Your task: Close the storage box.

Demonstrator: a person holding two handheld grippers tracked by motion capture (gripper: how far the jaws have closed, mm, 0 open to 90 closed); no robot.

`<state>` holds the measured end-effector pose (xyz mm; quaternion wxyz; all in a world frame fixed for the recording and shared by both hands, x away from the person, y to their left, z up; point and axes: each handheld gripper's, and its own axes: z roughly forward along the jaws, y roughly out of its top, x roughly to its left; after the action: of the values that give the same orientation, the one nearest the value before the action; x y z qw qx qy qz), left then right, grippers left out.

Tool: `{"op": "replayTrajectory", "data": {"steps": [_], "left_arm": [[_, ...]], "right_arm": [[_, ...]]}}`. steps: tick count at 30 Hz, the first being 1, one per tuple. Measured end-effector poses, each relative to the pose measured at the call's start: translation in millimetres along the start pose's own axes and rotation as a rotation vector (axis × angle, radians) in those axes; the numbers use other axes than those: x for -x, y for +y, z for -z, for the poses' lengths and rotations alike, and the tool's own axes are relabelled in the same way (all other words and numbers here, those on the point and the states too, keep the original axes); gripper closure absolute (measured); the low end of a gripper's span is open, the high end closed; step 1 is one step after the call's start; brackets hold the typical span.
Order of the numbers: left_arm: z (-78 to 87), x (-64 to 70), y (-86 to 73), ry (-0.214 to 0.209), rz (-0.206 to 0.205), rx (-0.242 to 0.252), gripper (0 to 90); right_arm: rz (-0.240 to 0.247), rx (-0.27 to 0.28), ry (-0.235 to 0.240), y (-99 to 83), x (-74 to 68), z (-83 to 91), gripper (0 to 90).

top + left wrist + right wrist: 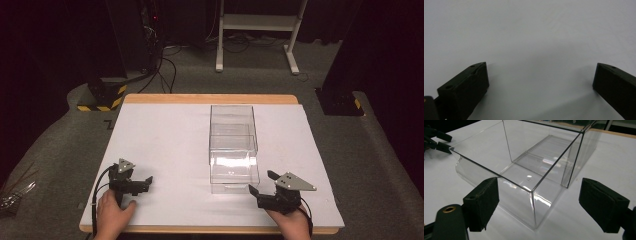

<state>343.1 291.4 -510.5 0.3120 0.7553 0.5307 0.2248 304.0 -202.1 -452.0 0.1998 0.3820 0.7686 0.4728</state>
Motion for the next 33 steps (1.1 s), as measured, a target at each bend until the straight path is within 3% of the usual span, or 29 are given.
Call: {"op": "replayTrajectory", "data": {"steps": [8, 33], "left_arm": [[-0.2, -0.2, 0.1, -0.001, 0.0, 0.001, 0.5], [-0.2, 0.0, 0.1, -0.001, 0.002, 0.002, 0.5]], "right_arm": [[0.004, -0.026, -0.007, -4.3, 1.2, -2.9, 16.7], [0.005, -0.011, -0.053, 2.1, 1.0, -23.9, 13.9]]}}
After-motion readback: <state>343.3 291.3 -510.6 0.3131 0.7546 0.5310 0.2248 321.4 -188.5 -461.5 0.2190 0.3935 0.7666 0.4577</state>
